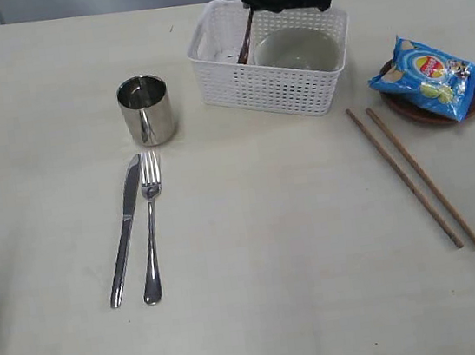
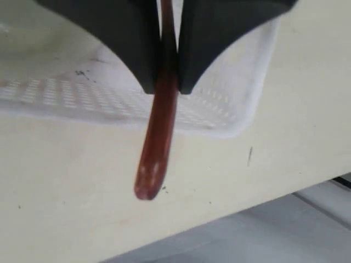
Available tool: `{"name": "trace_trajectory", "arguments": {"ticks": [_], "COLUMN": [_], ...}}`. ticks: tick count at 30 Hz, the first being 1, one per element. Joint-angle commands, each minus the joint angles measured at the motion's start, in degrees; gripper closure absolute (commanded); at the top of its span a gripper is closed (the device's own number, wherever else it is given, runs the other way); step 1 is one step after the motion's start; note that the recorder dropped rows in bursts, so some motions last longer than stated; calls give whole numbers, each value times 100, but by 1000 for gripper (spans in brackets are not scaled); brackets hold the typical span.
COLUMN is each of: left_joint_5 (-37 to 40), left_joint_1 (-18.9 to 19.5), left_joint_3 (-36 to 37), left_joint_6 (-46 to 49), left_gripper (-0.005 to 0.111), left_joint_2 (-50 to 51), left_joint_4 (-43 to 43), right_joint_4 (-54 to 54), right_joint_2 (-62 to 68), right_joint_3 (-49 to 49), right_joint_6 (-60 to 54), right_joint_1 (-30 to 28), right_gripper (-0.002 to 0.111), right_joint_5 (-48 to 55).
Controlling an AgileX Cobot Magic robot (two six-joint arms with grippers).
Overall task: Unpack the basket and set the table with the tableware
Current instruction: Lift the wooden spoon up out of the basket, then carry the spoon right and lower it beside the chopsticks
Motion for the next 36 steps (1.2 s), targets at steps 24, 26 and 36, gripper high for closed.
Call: {"name": "trace_trajectory", "arguments": {"ticks": [24, 26, 36], "left_joint_5": [-45, -45, -45], "left_joint_1": [8, 8, 8], "left_joint_3": [10, 10, 10], "left_joint_6": [-20, -20, -20], "left_gripper": [107, 107, 107], "left_joint_2": [-15, -15, -15], "left_joint_4": [36, 36, 36], "right_joint_4": [-2, -86, -110], "right_joint_2": [-2147, -2385, -3123], "right_joint_3": [484, 881, 2809], "right_joint_6": [-2729, -2818, -3032], "right_joint_1": [-315, -315, -315], "right_gripper": [109, 109, 109], "right_joint_5": [2803, 2760, 2919]}}
